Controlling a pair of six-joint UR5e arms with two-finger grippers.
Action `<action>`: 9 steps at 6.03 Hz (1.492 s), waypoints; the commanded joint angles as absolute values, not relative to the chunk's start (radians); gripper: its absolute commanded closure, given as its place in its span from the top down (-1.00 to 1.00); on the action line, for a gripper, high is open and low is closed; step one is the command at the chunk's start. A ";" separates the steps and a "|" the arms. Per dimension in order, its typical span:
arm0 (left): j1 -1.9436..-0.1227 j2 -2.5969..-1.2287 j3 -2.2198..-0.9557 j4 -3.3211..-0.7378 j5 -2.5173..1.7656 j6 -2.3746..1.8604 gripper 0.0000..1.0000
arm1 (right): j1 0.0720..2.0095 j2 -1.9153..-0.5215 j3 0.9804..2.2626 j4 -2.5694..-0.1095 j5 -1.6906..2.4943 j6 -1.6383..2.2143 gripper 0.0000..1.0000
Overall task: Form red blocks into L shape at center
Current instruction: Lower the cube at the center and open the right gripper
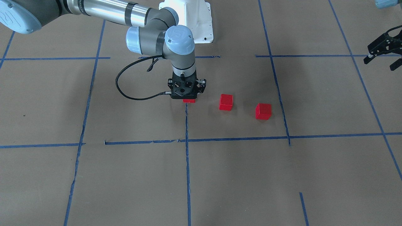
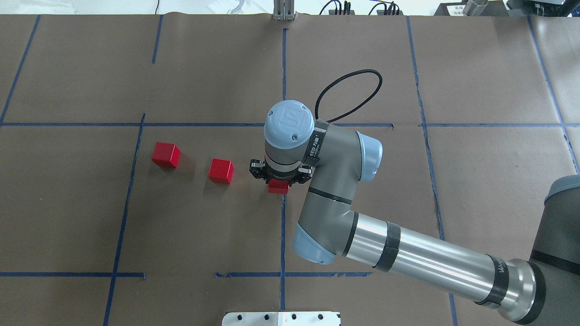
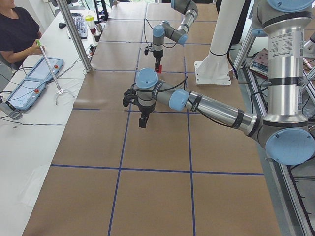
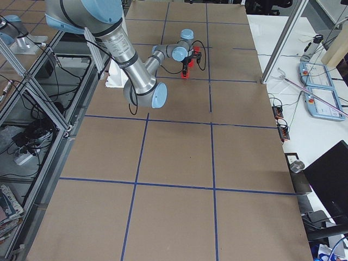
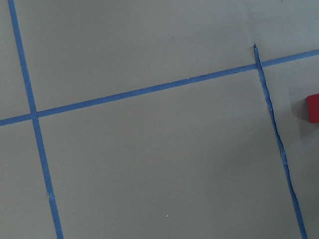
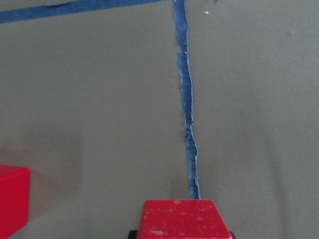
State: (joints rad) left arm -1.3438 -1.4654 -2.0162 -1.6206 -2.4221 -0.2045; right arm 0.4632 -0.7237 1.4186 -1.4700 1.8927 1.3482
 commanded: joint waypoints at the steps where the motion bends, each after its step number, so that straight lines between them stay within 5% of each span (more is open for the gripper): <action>1: -1.344 -1.465 -2.016 -1.618 -2.437 -0.206 1.00 | 0.462 -0.727 1.417 -1.474 1.876 1.342 -0.84; 3: -1.344 -1.465 -2.016 -1.617 -2.437 -0.206 1.00 | 0.460 -0.723 1.422 -1.512 1.876 1.342 -0.84; 4: -1.344 -1.465 -2.016 -1.617 -2.437 -0.206 1.00 | 0.457 -0.723 1.420 -1.513 1.875 1.342 -0.73; 5: -1.344 -1.465 -2.017 -1.617 -2.437 -0.206 1.00 | 0.457 -0.723 1.419 -1.513 1.875 1.341 -0.40; 6: -1.344 -1.465 -2.017 -1.617 -2.454 -0.206 1.00 | 0.446 -0.724 1.420 -1.513 1.844 1.339 0.99; 9: -1.341 -1.477 -2.016 -1.620 -2.453 -0.222 1.00 | 0.434 -0.726 1.454 -1.516 1.802 1.338 1.00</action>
State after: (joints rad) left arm -1.3424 -1.4696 -2.0169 -1.6177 -2.4536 -0.2111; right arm 0.4291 -0.7223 1.4344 -1.5132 1.8035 1.3387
